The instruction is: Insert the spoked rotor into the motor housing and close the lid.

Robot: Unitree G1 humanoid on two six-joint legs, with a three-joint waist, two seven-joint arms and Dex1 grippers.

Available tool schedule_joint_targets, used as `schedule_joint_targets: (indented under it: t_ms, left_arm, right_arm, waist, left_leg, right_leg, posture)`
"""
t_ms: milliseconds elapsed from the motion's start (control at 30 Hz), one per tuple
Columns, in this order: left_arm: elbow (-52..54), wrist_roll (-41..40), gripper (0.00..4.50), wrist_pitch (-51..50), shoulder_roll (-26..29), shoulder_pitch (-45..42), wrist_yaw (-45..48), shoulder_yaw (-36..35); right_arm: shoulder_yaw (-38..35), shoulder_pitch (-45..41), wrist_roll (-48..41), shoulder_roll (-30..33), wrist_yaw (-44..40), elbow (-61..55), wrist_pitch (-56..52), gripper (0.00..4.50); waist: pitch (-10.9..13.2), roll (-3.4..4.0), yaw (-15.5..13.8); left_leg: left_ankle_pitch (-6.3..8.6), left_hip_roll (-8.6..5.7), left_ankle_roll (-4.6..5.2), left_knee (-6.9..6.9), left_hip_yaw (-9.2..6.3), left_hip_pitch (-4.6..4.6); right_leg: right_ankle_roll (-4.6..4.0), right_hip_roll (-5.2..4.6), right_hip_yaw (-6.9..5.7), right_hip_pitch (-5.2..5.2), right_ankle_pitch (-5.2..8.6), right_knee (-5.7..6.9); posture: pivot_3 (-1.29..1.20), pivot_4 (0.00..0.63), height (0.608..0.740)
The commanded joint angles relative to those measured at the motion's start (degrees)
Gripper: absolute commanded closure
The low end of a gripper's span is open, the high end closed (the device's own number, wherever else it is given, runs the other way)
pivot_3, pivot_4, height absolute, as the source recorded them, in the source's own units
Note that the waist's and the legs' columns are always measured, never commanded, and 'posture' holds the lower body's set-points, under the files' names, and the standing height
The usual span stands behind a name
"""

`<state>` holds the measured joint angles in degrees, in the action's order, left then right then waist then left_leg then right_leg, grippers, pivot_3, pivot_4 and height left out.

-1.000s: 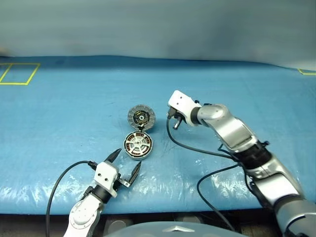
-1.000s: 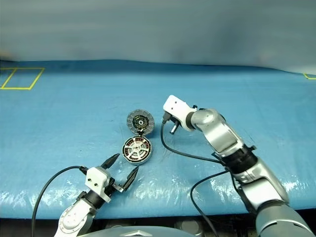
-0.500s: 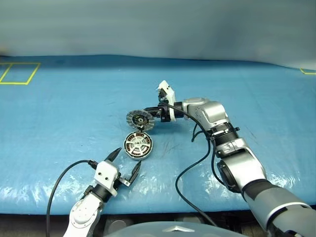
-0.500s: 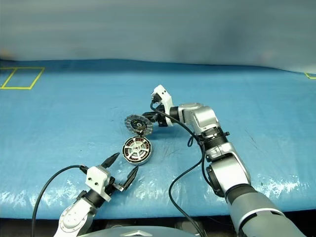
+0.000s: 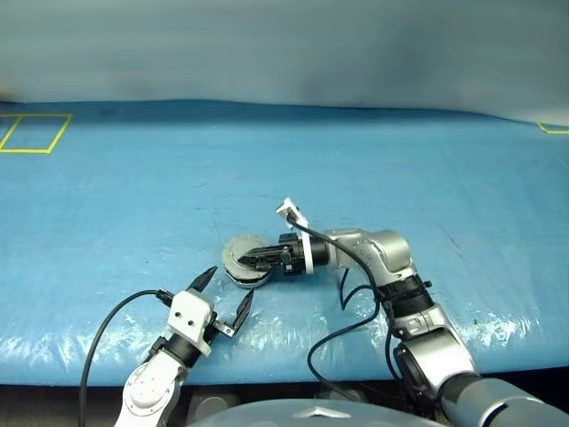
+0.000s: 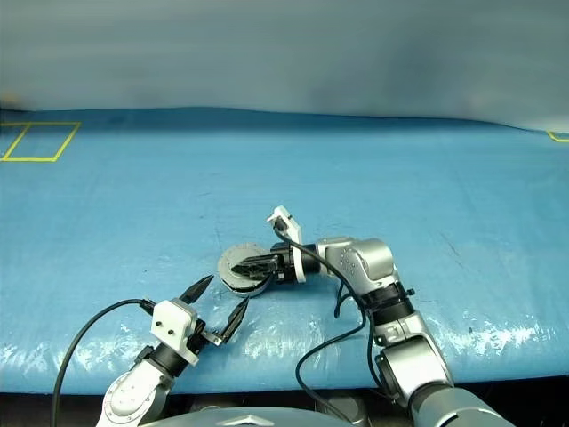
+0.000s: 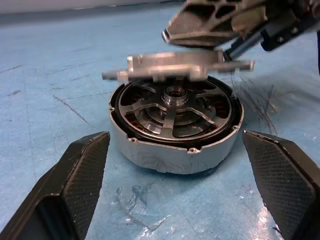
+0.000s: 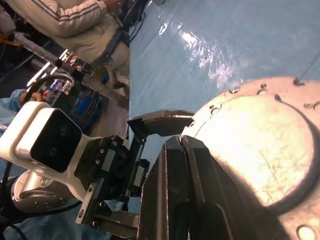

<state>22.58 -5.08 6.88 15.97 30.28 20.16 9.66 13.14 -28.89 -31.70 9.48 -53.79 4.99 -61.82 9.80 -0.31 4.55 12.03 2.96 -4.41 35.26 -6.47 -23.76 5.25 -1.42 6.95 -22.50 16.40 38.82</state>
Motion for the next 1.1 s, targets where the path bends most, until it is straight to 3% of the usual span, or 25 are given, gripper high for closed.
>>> schedule_joint_targets:
  t_ms: [33,133,300,333,400,500,767,933,1100]
  left_arm:
    - [2.48,-0.04,0.0,-0.58,0.44,-0.44,0.5,0.08]
    - [2.59,-0.11,0.0,-0.75,0.56,-0.44,0.67,0.05]
    - [2.54,-0.15,0.0,-0.59,0.64,-0.31,1.04,-0.06]
    - [2.44,-0.22,0.0,-0.56,0.67,-0.35,1.17,-0.09]
    - [2.37,-0.34,0.0,-0.58,0.71,-0.42,1.39,-0.16]
    - [2.18,-0.68,0.0,-0.77,0.88,-0.75,1.95,-0.13]
    - [1.11,-1.07,0.0,-0.74,1.04,-1.98,2.91,-0.1]
    - [0.74,-0.8,0.0,0.12,0.9,-0.71,2.52,-0.35]
    - [0.74,-0.64,0.0,0.94,0.73,0.57,2.15,-0.59]
  right_arm:
    - [0.29,3.61,0.42,-0.36,4.67,-5.21,0.04,4.45]
    - [0.71,6.72,0.38,0.16,7.58,-11.5,1.09,4.45]
    - [3.78,11.25,1.77,4.49,12.19,-32.26,4.78,4.45]
    - [4.07,11.85,2.44,4.94,13.83,-36.23,5.8,4.28]
    - [4.43,12.56,3.17,5.28,16.5,-40.32,6.85,3.87]
    - [8.92,12.44,10.23,7.94,20.28,-42.01,12.26,2.88]
    - [17.96,12.56,21.29,6.56,25.43,-31.52,22.43,0.17]
    - [18.19,13.09,25.2,1.74,30.14,-24.27,26.03,0.05]
    - [17.87,14.07,24.79,0.42,29.15,-22.19,25.35,0.05]
  waist:
    - [-0.01,0.01,0.06]
    - [-0.02,-0.01,0.02]
    - [-0.02,-0.01,-0.25]
    - [-0.02,-0.01,-0.24]
    - [-0.03,-0.02,-0.14]
    - [-0.04,-0.04,-0.21]
    - [-0.05,-0.08,-0.35]
    - [-0.06,-0.1,-0.35]
    - [-0.06,-0.12,-0.41]
  left_leg:
    - [0.0,0.0,0.0,0.01,0.0,-0.01]
    - [0.0,0.01,0.0,0.0,0.01,0.03]
    - [0.0,0.0,-0.01,0.0,0.0,-0.05]
    - [0.0,0.0,-0.01,0.0,0.0,-0.04]
    - [0.0,0.02,-0.01,-0.02,0.0,-0.01]
    - [-0.02,0.04,-0.03,-0.01,0.01,0.01]
    - [-0.04,0.03,-0.07,0.04,0.02,0.01]
    - [-0.04,0.03,-0.07,0.0,0.01,0.01]
    - [-0.04,0.03,-0.07,0.0,0.01,0.01]
  right_leg:
    - [0.01,0.0,0.0,-0.01,0.0,0.0]
    - [0.1,0.0,0.0,0.01,0.05,0.0]
    - [0.11,0.0,0.01,-0.03,0.07,-0.01]
    - [0.11,0.0,0.01,-0.03,0.07,-0.02]
    - [0.12,0.01,0.01,-0.03,0.08,-0.02]
    - [0.07,0.02,0.0,-0.02,0.11,-0.02]
    - [-0.05,0.0,0.01,0.01,0.17,-0.02]
    - [0.12,0.0,0.01,0.0,0.07,-0.02]
    - [0.1,0.0,0.01,0.0,0.08,-0.02]
  posture:
    - [0.0,0.15,0.74]
    - [0.0,0.15,0.74]
    - [0.0,0.15,0.74]
    - [0.0,0.15,0.74]
    - [0.0,0.15,0.74]
    - [0.0,0.15,0.74]
    - [0.0,0.15,0.74]
    - [0.0,0.15,0.74]
    - [0.0,0.15,0.74]
